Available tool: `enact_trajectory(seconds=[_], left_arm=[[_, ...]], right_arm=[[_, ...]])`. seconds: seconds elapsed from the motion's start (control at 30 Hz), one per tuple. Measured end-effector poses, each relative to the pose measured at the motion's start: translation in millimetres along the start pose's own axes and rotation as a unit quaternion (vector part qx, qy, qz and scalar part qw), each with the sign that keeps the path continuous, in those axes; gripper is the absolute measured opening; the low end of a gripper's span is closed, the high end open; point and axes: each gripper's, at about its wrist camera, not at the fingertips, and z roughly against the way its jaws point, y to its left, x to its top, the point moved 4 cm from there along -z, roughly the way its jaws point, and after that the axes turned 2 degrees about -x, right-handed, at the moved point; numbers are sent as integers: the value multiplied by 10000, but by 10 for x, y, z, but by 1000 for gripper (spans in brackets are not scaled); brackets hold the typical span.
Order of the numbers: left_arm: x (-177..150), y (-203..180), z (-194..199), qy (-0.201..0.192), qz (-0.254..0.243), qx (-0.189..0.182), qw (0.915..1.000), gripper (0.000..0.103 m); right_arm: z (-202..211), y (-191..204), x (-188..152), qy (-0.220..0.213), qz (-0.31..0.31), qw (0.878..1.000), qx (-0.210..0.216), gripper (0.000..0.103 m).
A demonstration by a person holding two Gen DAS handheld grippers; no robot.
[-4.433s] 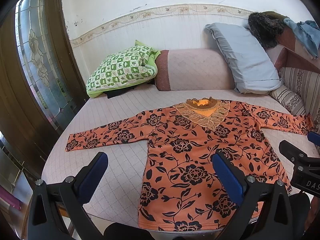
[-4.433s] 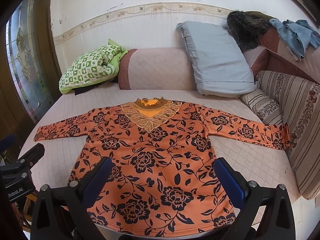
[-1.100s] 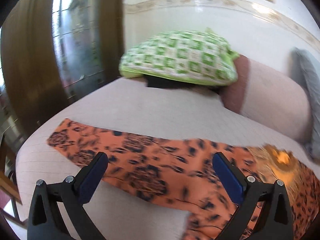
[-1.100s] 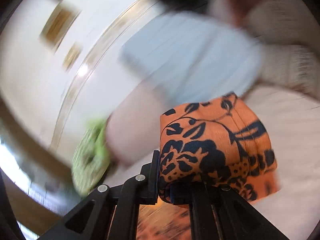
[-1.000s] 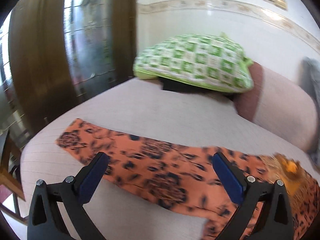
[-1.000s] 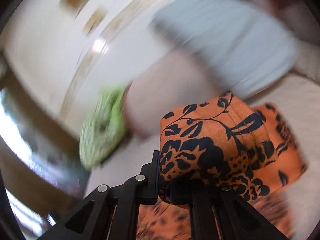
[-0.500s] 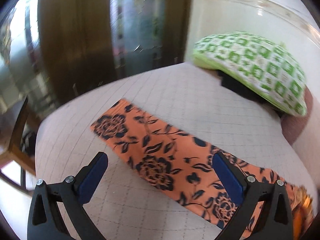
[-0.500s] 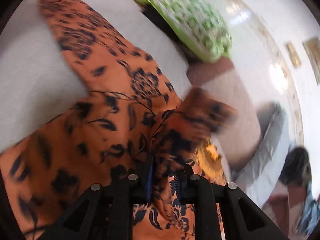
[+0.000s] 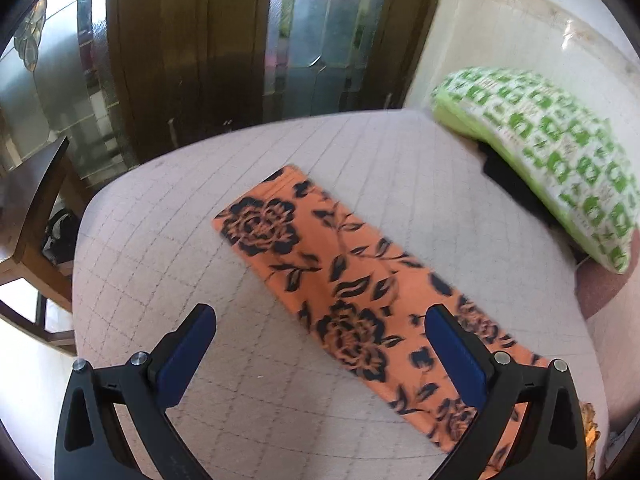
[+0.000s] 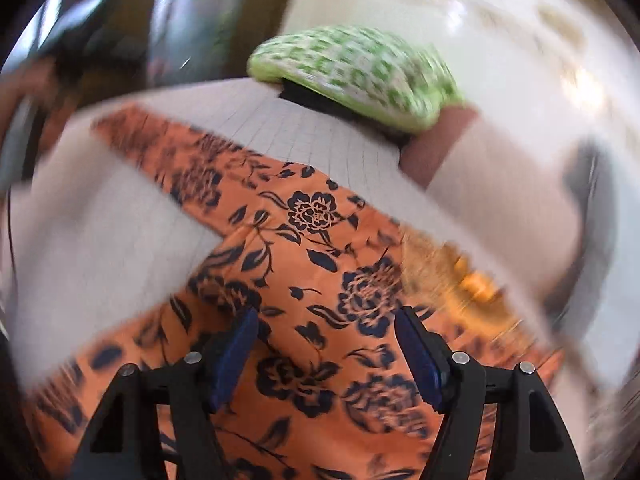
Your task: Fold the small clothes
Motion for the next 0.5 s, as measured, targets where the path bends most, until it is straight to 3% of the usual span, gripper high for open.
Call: enact_trajectory(seconds=[0.07,0.2,0.3,0.4,0.5], left_arm=[[13,108,-43,94,158,37,9998,103],[114,393,-45,75,512,107,9986,103],[190,689,-92,111,825,207,9963,103],[245,982,-160,215,1159,206,9928,103],[298,1145,-207,254,1338,74,9907,103]], right_arm=[[-118,-124,14,149,-614,9969,468,52],[-617,-43,120,773,-1326,9815,1143,44],[-1051,205,157,1323,-1189,9787,1028,39],[-1183,161,310,1219,-1457,9782,843,39],[-1033,21,387,891,-2026,9678,1196,39]])
